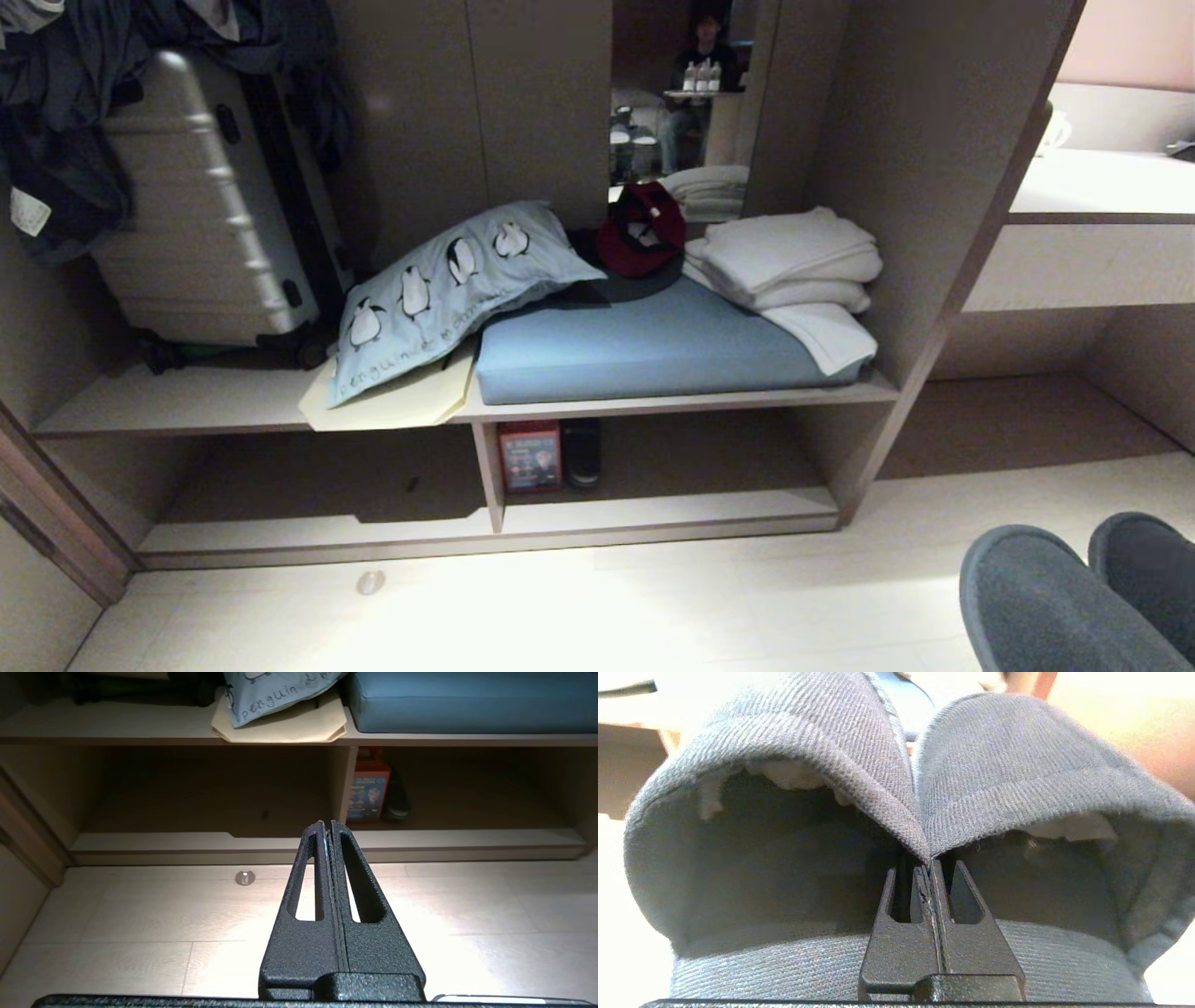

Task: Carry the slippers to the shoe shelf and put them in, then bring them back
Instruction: Place the slippers into the shoe cabinet

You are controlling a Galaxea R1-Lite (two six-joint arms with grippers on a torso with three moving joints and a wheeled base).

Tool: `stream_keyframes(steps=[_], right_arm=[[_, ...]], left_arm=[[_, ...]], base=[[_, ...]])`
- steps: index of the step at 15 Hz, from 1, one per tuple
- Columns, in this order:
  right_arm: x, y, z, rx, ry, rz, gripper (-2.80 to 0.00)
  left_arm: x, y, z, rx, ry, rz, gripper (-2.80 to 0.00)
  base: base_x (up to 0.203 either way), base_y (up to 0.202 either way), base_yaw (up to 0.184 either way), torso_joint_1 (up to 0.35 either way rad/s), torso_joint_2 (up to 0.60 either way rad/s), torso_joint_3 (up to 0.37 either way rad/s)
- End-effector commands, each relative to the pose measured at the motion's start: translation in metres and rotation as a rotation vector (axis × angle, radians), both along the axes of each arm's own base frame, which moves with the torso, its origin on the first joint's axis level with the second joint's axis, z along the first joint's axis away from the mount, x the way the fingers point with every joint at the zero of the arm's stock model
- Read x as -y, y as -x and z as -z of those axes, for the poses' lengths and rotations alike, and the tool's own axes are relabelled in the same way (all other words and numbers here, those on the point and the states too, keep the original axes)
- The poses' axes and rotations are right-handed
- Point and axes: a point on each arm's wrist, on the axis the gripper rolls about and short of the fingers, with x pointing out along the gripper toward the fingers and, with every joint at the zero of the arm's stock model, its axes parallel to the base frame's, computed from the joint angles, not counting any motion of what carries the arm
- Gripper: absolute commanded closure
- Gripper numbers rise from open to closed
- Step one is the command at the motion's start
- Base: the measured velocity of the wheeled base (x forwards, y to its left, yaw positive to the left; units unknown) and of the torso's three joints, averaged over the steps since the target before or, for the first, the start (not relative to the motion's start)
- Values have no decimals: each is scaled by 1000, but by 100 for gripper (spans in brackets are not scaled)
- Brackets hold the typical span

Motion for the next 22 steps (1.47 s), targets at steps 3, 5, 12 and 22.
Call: stream_keyframes(steps=[3,5,12,22], right_arm=[[0,0,0,0,1,-2,0],[0,0,0,1,1,-2,0],[0,0,0,0,1,-2,0],[0,0,0,0,1,-1,0]], left_arm=[[0,0,0,0,1,0,0],[0,0,0,0,1,0,0],[0,0,0,0,1,0,0],[0,0,0,0,1,0,0]], base=[[0,0,0,0,0,0],[0,0,0,0,0,0],[0,0,0,2,2,-42],[0,0,0,4,2,-193]])
